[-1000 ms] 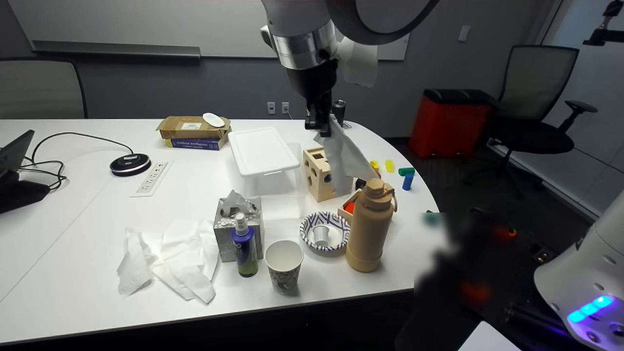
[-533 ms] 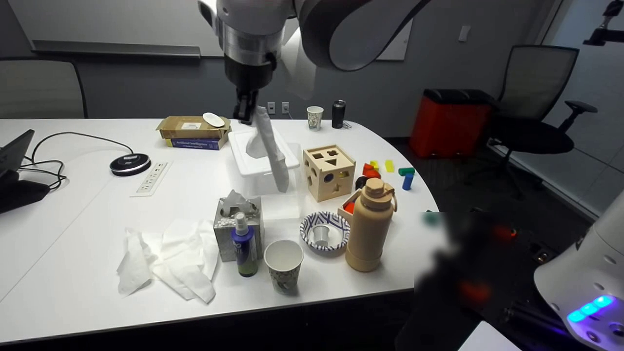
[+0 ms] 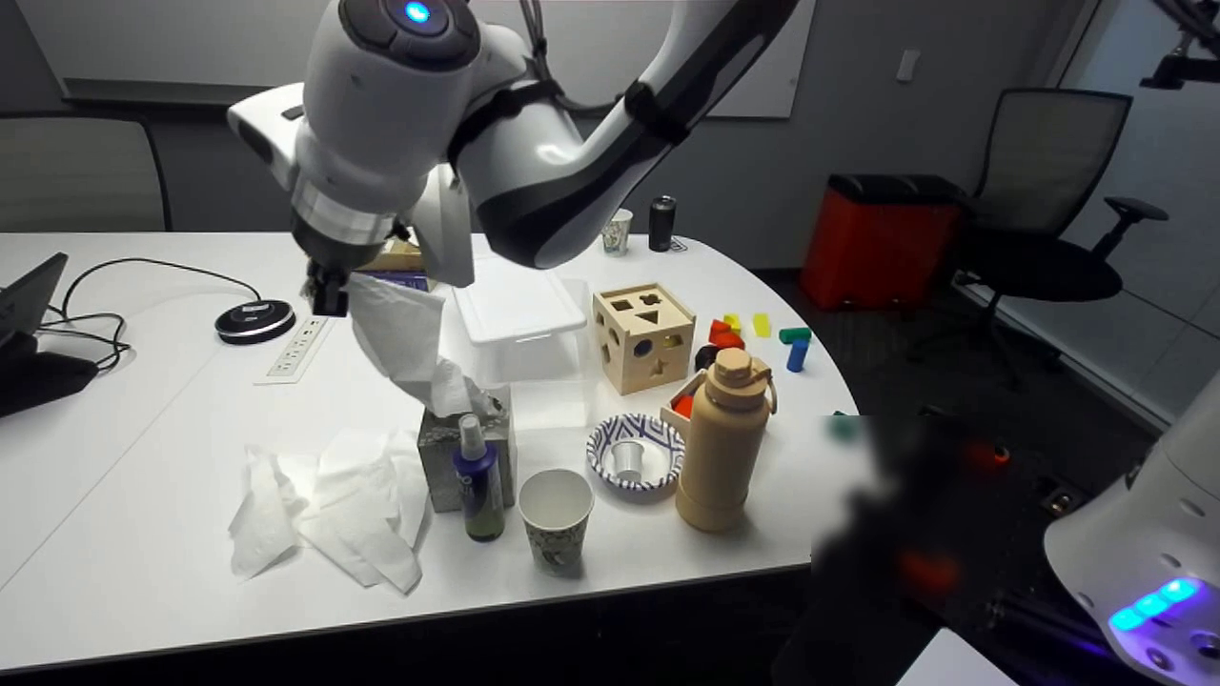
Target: Move the beige bottle to the left then use the white napkin to wipe the top of the bottle.
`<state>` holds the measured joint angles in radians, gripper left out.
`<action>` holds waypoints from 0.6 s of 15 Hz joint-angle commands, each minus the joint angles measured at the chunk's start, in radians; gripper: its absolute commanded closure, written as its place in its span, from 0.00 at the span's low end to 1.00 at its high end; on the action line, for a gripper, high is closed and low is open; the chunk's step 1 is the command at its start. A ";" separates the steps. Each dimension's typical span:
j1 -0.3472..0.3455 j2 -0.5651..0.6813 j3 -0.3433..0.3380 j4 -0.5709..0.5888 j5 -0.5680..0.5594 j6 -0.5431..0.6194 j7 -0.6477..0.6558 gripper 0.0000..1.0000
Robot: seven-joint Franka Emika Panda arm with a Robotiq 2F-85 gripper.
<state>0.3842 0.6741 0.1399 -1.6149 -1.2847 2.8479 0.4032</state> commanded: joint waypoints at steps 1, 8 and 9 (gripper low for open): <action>0.074 0.175 -0.054 0.257 -0.143 0.097 0.039 1.00; 0.073 0.421 -0.095 0.563 -0.280 0.246 0.082 1.00; 0.064 0.434 -0.099 0.565 -0.268 0.238 0.072 1.00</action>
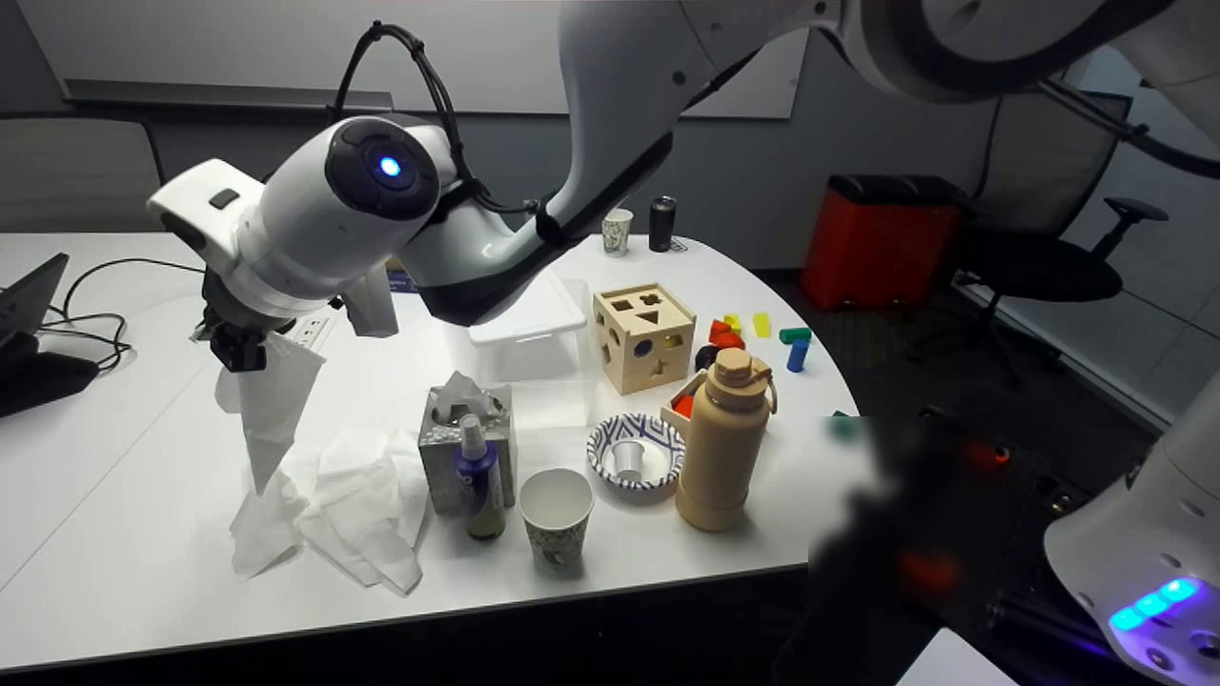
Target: Move the beige bottle to the left then use the white napkin to wipe the top of the bottle.
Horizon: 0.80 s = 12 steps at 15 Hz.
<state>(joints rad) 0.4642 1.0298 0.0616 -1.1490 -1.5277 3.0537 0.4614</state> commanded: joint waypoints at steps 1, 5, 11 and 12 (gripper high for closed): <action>-0.024 0.086 -0.021 0.089 -0.010 0.023 -0.005 0.74; -0.093 0.054 0.041 -0.090 0.074 0.030 -0.096 0.53; -0.265 -0.060 0.273 -0.413 0.315 -0.086 -0.255 0.07; -0.281 -0.105 0.291 -0.455 0.330 -0.100 -0.236 0.00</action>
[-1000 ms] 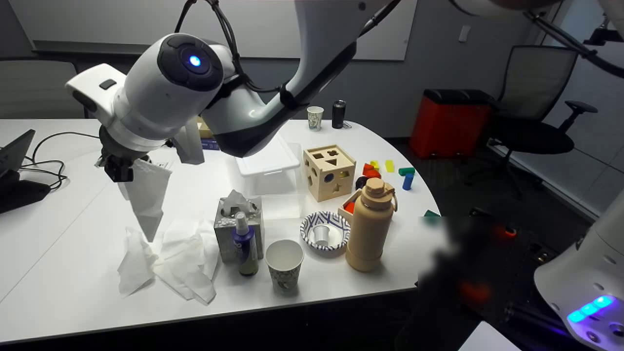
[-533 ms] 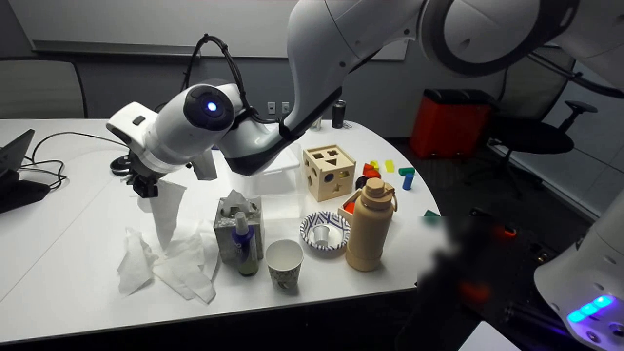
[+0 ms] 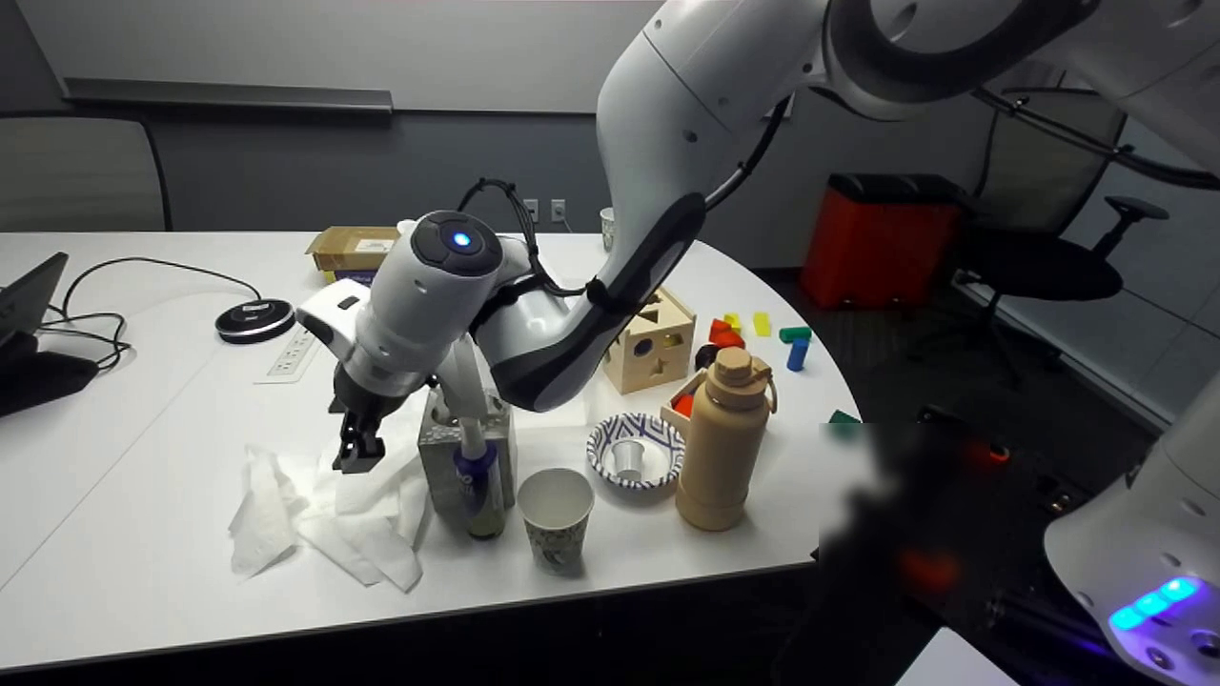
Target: Move the beige bottle to the left then use the white napkin to wipe the top of the bottle.
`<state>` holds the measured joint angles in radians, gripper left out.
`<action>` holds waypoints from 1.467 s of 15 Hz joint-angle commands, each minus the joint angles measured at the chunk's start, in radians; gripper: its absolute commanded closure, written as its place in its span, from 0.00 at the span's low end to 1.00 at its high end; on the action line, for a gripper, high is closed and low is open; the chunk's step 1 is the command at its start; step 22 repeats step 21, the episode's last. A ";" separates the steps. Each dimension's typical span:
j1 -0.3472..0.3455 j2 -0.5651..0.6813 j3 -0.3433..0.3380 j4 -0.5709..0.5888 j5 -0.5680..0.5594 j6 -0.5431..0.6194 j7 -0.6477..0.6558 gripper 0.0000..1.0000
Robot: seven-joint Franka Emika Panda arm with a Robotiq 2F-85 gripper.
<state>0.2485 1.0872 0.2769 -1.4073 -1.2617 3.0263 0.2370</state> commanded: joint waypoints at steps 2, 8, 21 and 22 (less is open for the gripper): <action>-0.086 -0.241 0.097 -0.249 0.075 -0.071 0.044 0.00; -0.130 -0.521 0.168 -0.465 0.346 -0.246 0.001 0.00; -0.256 -0.757 0.263 -0.584 1.118 -0.576 -0.546 0.00; -0.256 -0.757 0.263 -0.584 1.118 -0.576 -0.546 0.00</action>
